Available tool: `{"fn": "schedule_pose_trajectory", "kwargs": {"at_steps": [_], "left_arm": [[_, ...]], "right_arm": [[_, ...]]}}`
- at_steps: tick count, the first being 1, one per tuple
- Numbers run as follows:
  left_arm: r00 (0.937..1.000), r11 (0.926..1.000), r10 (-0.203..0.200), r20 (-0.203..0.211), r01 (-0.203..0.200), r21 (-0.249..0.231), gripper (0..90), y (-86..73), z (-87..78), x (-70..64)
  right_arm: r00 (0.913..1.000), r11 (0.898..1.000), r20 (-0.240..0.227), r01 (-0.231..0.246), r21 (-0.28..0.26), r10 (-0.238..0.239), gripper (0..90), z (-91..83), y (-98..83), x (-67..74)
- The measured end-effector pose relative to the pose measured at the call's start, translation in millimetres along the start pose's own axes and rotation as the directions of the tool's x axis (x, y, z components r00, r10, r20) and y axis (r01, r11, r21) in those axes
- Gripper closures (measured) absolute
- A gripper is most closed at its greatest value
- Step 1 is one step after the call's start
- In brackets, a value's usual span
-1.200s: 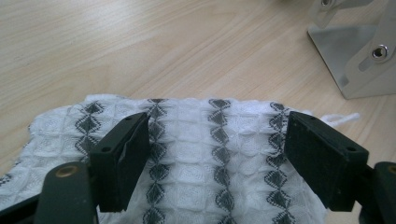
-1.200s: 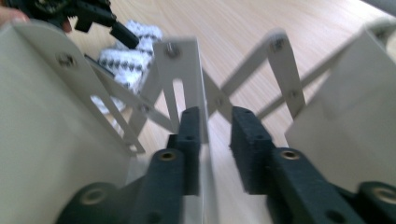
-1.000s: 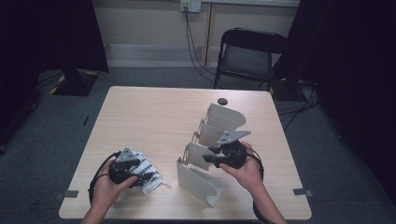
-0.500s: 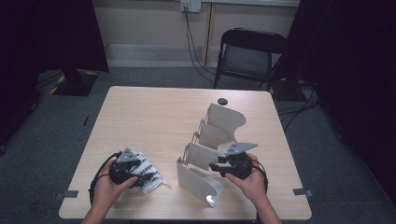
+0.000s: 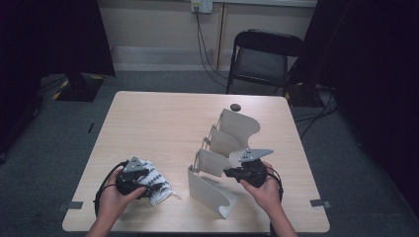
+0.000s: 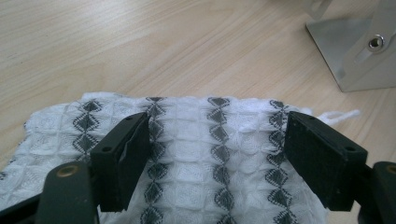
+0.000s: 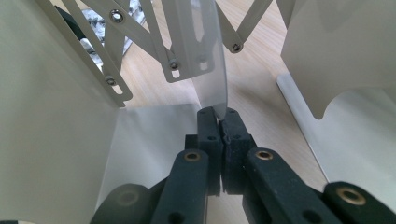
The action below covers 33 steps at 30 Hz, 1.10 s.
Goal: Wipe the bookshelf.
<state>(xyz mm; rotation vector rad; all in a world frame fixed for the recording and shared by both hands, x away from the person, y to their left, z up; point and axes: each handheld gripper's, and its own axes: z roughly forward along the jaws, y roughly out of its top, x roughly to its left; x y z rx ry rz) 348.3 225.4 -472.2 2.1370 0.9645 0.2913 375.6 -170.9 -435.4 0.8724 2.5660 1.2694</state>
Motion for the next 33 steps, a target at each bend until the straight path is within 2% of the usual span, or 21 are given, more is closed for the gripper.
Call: {"fn": "schedule_pose_trajectory", "kwargs": {"at_steps": [2, 5, 8, 11, 13, 14, 16, 19, 20, 22, 25, 27, 33], "left_arm": [[1.0, 1.0, 0.0, 0.0, 0.0, 0.0, 22.7, 0.0, 0.1, 0.1], [1.0, 1.0, -0.003, 0.001, 0.003, -0.003, 22.8, -0.1, 0.6, 0.1], [1.0, 1.0, -0.005, 0.002, 0.005, -0.004, 22.8, -0.2, 1.1, 0.2], [1.0, 1.0, -0.005, 0.002, 0.005, -0.004, 22.9, -0.2, 1.0, 0.2], [1.0, 1.0, -0.002, 0.001, 0.002, -0.003, 22.9, -0.1, 0.7, 0.1], [1.0, 1.0, -0.002, 0.0, 0.002, -0.003, 22.9, -0.1, 0.6, 0.0], [1.0, 1.0, -0.002, 0.001, 0.002, -0.003, 22.9, -0.1, 0.8, -0.1], [1.0, 1.0, 0.004, 0.001, -0.004, 0.001, 22.8, 0.1, 0.8, 0.1], [1.0, 1.0, 0.003, 0.002, -0.003, 0.002, 22.9, 0.2, 0.9, 0.1], [1.0, 1.0, 0.001, 0.001, -0.001, 0.002, 22.9, 0.6, 1.2, -0.2], [1.0, 1.0, 0.002, -0.001, -0.002, 0.001, 22.9, 0.5, 1.0, -0.6], [1.0, 1.0, 0.007, -0.001, -0.007, 0.001, 22.9, 0.5, 0.7, -0.8], [1.0, 0.9999, 0.009, 0.002, -0.009, 0.004, 22.9, 0.9, 1.1, -1.8]], "right_arm": [[0.9999, 1.0, -0.012, -0.005, -0.004, 0.005, 88.4, -0.8, 0.5, -4.3], [1.0, 1.0, -0.006, -0.007, 0.003, 0.007, 88.2, -1.7, 1.5, -11.8], [0.9998, 1.0, 0.019, -0.007, 0.007, 0.007, 87.2, -2.0, 3.1, -16.2], [0.9997, 1.0, 0.015, -0.017, 0.006, 0.017, 87.1, -0.8, 3.2, -19.8], [0.9992, 1.0, 0.036, -0.016, 0.007, 0.016, 86.6, -0.7, 3.5, -20.6], [0.9994, 1.0, 0.03, -0.018, 0.006, 0.018, 87.2, -0.8, 3.4, -21.8], [0.9983, 1.0, 0.055, -0.017, 0.006, 0.017, 90.0, -1.9, 3.3, -23.8], [0.9954, 0.998, 0.076, -0.057, -0.023, 0.058, 90.0, -7.7, 1.1, -32.3], [0.9955, 0.998, 0.073, -0.059, -0.014, 0.059, 90.0, -8.9, 0.3, -33.9], [0.9961, 0.999, 0.078, -0.043, 0.011, 0.042, 89.4, -8.9, -0.8, -32.2], [0.9965, 0.999, 0.065, -0.053, 0.0, 0.053, 86.1, -9.3, -5.2, -29.1], [0.9972, 0.999, 0.062, -0.041, 0.009, 0.04, 83.9, -10.2, -9.6, -25.0], [0.9979, 0.999, 0.051, -0.042, 0.015, 0.041, 76.8, -10.6, -26.2, -15.3]]}}
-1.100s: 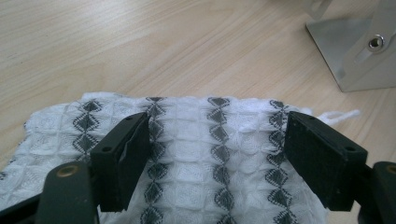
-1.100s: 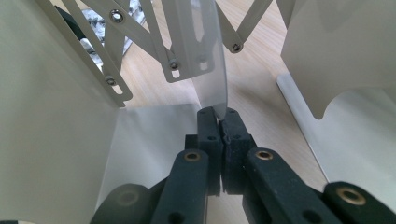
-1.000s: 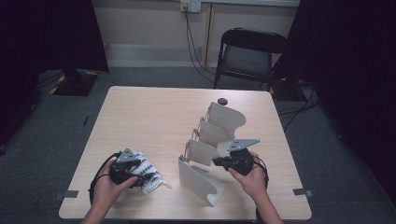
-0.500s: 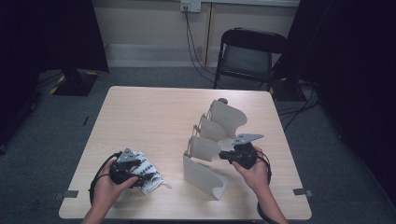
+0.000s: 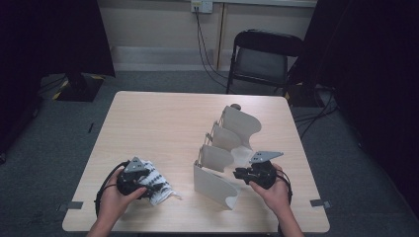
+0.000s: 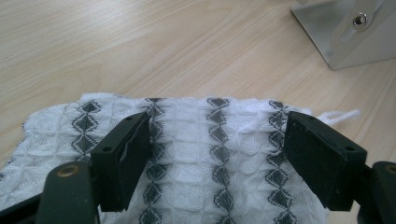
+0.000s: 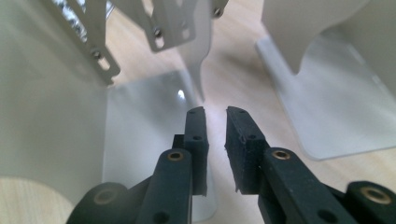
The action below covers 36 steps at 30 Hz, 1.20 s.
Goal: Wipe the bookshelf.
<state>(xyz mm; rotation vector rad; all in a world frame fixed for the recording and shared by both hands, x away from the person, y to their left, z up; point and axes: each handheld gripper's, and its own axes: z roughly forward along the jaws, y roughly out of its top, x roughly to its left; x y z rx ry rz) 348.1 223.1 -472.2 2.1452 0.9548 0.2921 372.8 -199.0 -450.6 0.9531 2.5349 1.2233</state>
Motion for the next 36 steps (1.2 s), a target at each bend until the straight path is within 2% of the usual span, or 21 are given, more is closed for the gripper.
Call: {"fn": "schedule_pose_trajectory", "kwargs": {"at_steps": [4, 8, 10, 12, 19, 27, 31, 36], "left_arm": [[1.0, 1.0, 0.002, 0.0, -0.002, -0.001, 22.9, 0.5, 0.6, -0.6], [1.0, 1.0, 0.003, 0.003, -0.003, 0.001, 23.0, 0.6, 1.2, -1.0], [1.0, 1.0, 0.008, 0.002, -0.008, 0.003, 23.0, 0.4, 1.1, -0.9], [0.9999, 0.9999, 0.011, 0.001, -0.011, 0.004, 23.1, 0.3, 0.8, -0.6], [1.0, 1.0, 0.005, 0.005, -0.005, 0.005, 23.2, 0.4, 1.7, -0.7], [1.0, 1.0, 0.0, 0.005, 0.0, 0.002, 23.4, 0.2, 2.6, -0.5], [0.9999, 0.9999, 0.009, 0.007, -0.009, 0.007, 23.4, 0.4, 2.8, 0.7], [0.9999, 1.0, 0.001, 0.01, -0.001, 0.005, 23.5, 0.0, 3.1, 0.6]], "right_arm": [[0.9999, 1.0, -0.008, -0.006, -0.012, 0.006, 73.1, 5.1, -2.1, 5.9], [0.9999, 1.0, 0.014, 0.011, -0.03, -0.01, 72.1, 7.5, 9.1, 10.8], [0.9995, 0.999, 0.031, -0.002, -0.053, 0.003, 70.3, 6.4, 15.0, 8.8], [0.9993, 0.997, 0.035, -0.006, -0.074, 0.009, 73.1, 4.4, 20.4, 6.4], [0.9987, 0.997, 0.05, 0.013, -0.077, -0.009, 79.5, 4.0, 37.2, 3.4], [0.9983, 0.998, 0.045, 0.038, -0.045, -0.036, 80.2, 11.0, 51.1, -1.5], [0.9988, 0.999, 0.042, 0.027, -0.043, -0.025, 81.1, 12.7, 54.3, -8.5], [0.9991, 0.998, 0.041, 0.004, -0.055, -0.002, 81.0, 17.3, 56.6, -12.5]]}}
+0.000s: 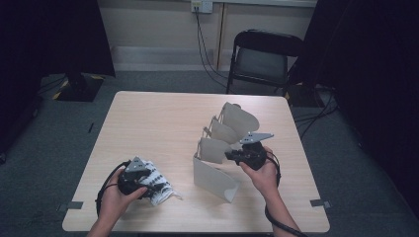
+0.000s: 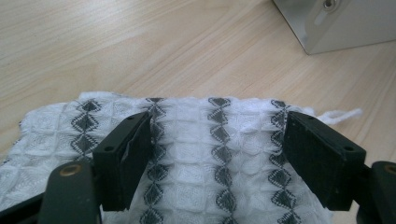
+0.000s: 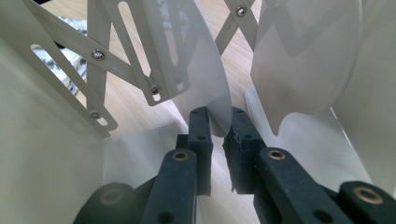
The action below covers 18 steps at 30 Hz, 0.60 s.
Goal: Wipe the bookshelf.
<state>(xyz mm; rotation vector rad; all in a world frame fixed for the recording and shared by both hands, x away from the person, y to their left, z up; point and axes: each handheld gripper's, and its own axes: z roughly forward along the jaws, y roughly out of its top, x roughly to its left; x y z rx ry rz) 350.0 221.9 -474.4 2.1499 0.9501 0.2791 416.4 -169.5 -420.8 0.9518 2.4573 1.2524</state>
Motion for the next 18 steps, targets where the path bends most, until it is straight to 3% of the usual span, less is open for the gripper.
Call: {"fn": "schedule_pose_trajectory", "kwargs": {"at_steps": [10, 14, 18], "left_arm": [[1.0, 1.0, 0.003, -0.002, -0.003, 0.0, 23.5, 0.0, -0.2, -0.7], [1.0, 1.0, 0.008, -0.003, -0.008, 0.003, 23.5, 0.2, -0.1, -0.8], [1.0, 1.0, 0.0, 0.001, 0.0, 0.003, 23.5, -0.1, 0.8, -0.7]], "right_arm": [[0.999, 0.999, 0.026, -0.037, -0.017, 0.037, 73.6, -10.5, -17.1, -1.9], [0.9963, 0.999, 0.07, -0.048, -0.021, 0.049, 71.1, -15.1, -20.9, -7.5], [0.9903, 0.999, 0.131, -0.045, -0.027, 0.048, 66.2, -16.3, -12.6, -12.7]]}}
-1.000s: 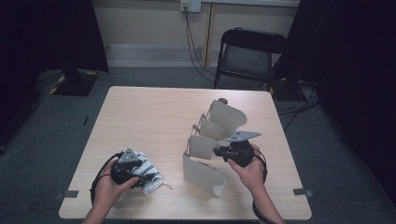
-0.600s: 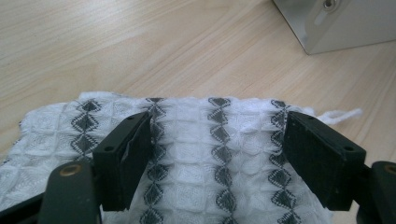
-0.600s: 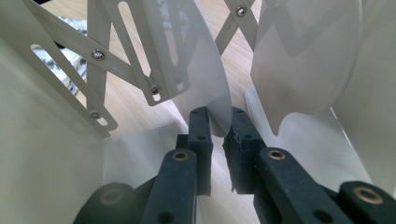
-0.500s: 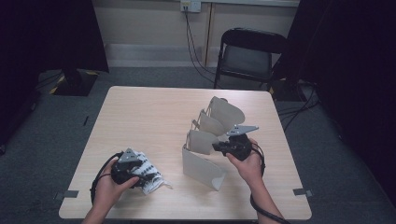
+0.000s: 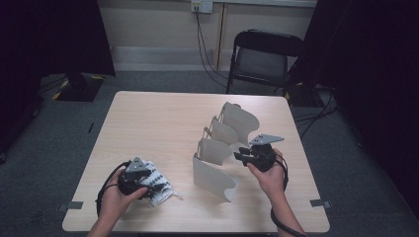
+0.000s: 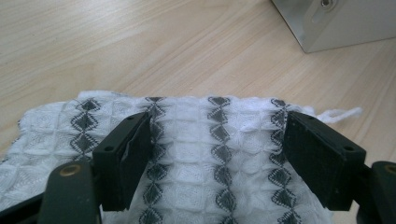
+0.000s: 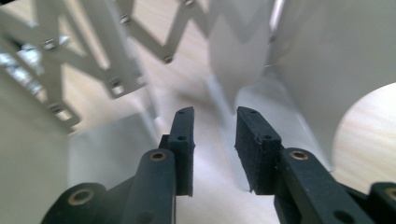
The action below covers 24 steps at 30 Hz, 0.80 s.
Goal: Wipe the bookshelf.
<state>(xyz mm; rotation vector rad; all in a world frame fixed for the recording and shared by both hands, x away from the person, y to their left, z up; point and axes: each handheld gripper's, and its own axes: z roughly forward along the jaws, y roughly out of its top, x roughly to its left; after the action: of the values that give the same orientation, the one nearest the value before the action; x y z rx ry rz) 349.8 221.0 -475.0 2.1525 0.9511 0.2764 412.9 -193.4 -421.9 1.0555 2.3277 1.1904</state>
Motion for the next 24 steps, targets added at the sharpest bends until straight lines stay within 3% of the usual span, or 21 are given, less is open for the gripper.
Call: {"fn": "schedule_pose_trajectory", "kwargs": {"at_steps": [8, 12, 14, 17, 24], "left_arm": [[1.0, 1.0, -0.002, 0.005, 0.002, -0.002, 23.8, -0.4, -0.4, 1.3], [1.0, 1.0, -0.003, 0.003, 0.003, -0.004, 24.2, -0.5, -0.9, 2.0], [1.0, 1.0, -0.002, 0.001, 0.002, -0.003, 24.6, -0.5, -1.4, 2.2], [1.0, 1.0, -0.001, 0.0, 0.001, -0.003, 25.2, -0.5, -1.6, 2.4], [1.0, 1.0, 0.003, 0.006, -0.003, -0.007, 25.6, 2.1, -1.6, -0.9]], "right_arm": [[0.998, 1.0, 0.064, 0.006, -0.023, -0.005, 67.4, 8.6, 22.9, -7.6], [0.9982, 1.0, 0.06, -0.002, -0.019, 0.003, 74.4, 14.2, 26.5, -6.5], [0.9982, 1.0, 0.06, 0.0, -0.018, 0.001, 83.1, 15.4, 25.7, -4.3], [0.9985, 1.0, 0.054, -0.01, -0.029, 0.011, 86.9, 13.7, 23.4, -2.7], [0.9989, 0.999, 0.044, -0.015, -0.038, 0.016, 85.5, 9.3, 16.1, -2.4]]}}
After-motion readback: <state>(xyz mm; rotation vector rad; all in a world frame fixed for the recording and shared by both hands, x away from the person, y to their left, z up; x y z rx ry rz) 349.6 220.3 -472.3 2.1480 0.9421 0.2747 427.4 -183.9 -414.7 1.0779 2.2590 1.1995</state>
